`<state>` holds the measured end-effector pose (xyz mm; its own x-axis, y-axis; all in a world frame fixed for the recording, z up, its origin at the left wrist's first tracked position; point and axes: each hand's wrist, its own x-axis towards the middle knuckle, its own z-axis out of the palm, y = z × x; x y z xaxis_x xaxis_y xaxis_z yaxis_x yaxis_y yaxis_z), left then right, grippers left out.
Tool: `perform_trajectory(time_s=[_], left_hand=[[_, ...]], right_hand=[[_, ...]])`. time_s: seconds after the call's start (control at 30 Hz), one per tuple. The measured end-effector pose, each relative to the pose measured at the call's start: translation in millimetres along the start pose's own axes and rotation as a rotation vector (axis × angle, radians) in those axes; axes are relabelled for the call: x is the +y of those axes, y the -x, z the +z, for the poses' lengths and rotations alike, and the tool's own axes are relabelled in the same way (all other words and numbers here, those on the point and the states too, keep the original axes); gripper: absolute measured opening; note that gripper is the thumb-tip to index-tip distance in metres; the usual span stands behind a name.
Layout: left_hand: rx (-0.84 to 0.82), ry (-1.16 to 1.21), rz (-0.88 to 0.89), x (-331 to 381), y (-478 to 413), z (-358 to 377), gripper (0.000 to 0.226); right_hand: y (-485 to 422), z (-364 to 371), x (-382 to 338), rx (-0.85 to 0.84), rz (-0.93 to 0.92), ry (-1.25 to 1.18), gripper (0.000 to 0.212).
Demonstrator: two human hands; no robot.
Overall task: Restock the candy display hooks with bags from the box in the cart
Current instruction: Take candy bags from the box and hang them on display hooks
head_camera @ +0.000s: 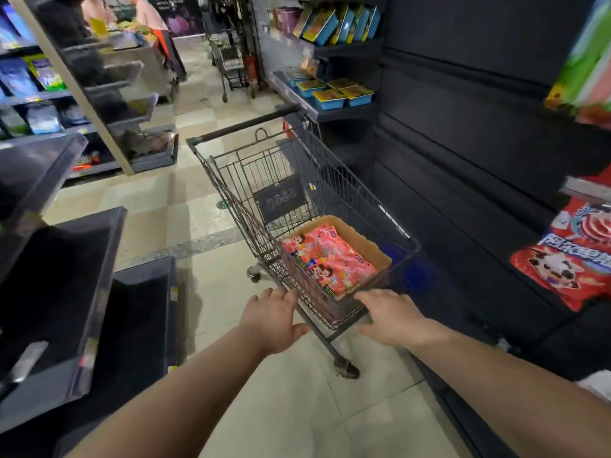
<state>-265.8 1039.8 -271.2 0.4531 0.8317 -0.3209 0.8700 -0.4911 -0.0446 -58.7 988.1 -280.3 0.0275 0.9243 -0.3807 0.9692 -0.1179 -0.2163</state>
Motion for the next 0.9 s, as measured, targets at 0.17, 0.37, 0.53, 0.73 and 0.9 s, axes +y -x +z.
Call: perform_trajectory(time_s=[0.17, 0.37, 0.53, 0.73, 0.9], left_hand=[[-0.018, -0.01, -0.022, -17, -28, -5, 0.074], [-0.023, -0.013, 0.048, -39, -74, -8, 0.073], [-0.022, -0.041, 0.157, -75, -120, -13, 0.073], [-0.027, -0.069, 0.239, -148, -176, -24, 0.072], [-0.057, -0.102, 0.282, -185, -213, -28, 0.073]], right_hand=[[-35, -5, -6, -0.025, -0.007, -0.015, 0.054], [-70, -16, -14, -0.048, 0.055, 0.01, 0.06], [-107, -16, -29, -0.005, 0.149, -0.046, 0.046], [-161, -18, -68, 0.034, 0.228, -0.062, 0.054], [-192, -12, -94, -0.011, 0.309, -0.093, 0.067]])
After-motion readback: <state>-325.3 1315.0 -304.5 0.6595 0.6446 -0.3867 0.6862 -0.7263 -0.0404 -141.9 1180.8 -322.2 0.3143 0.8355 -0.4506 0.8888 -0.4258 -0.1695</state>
